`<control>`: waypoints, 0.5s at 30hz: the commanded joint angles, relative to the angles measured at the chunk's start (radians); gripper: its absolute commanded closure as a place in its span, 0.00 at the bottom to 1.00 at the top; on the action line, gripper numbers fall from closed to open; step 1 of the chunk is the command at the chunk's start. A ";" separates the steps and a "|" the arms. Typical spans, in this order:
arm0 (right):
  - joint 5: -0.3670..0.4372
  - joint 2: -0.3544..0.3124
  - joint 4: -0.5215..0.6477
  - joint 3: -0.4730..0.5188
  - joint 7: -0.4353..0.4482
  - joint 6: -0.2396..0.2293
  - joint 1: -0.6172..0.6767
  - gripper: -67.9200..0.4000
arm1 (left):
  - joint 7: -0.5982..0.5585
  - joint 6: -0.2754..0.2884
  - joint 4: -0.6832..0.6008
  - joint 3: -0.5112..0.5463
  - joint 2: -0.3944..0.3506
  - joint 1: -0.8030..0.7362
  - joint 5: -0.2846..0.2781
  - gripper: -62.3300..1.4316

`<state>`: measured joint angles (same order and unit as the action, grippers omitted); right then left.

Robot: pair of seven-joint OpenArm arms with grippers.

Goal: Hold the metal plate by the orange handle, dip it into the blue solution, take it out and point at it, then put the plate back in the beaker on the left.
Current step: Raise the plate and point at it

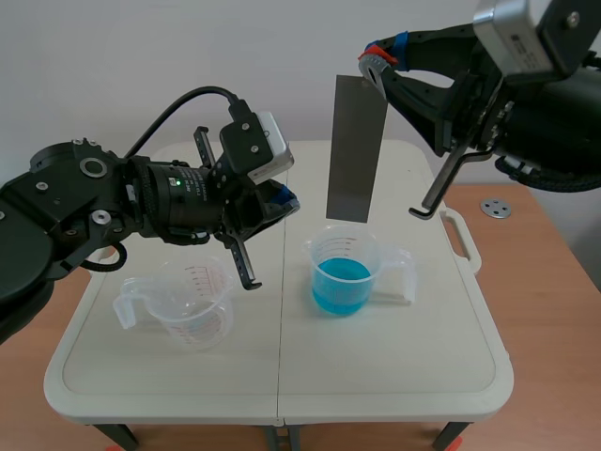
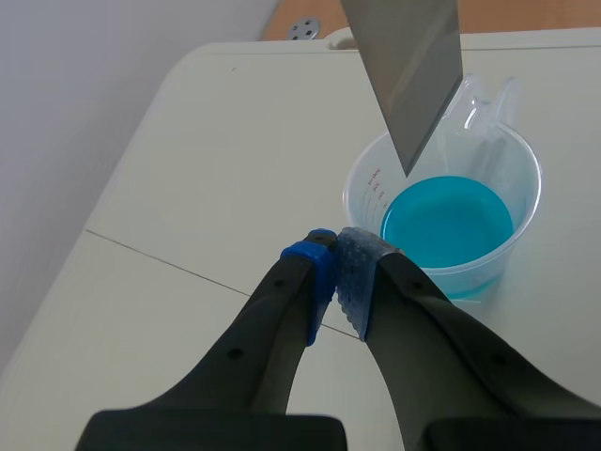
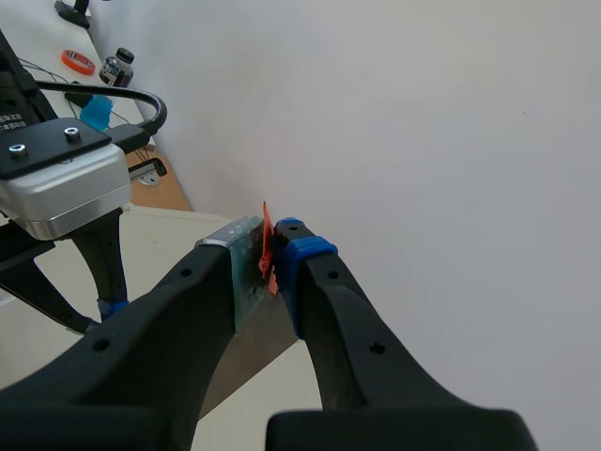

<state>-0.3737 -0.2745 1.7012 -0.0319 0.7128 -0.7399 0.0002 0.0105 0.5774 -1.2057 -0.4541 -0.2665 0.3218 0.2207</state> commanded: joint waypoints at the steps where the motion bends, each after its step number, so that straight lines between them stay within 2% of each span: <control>1: 0.022 -0.005 0.025 0.014 0.012 -0.006 -0.014 0.97 | -0.014 -0.011 -0.013 0.002 -0.005 0.011 -0.007 0.94; 6: 0.022 -0.005 0.025 0.014 0.012 -0.006 -0.014 0.97 | -0.025 -0.063 -0.014 0.006 -0.046 0.004 -0.018 0.94; 10: 0.022 -0.005 0.025 0.014 0.012 -0.006 -0.014 0.98 | -0.071 -0.094 -0.016 0.012 -0.106 -0.023 -0.018 0.94; 15: 0.022 -0.005 0.025 0.014 0.012 -0.006 -0.014 0.97 | -0.113 -0.097 -0.042 0.063 -0.185 -0.093 -0.027 0.94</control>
<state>-0.3737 -0.2745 1.7012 -0.0319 0.7094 -0.7399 0.0002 -0.0875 0.4828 -1.2137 -0.4133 -0.4389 0.2367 0.2081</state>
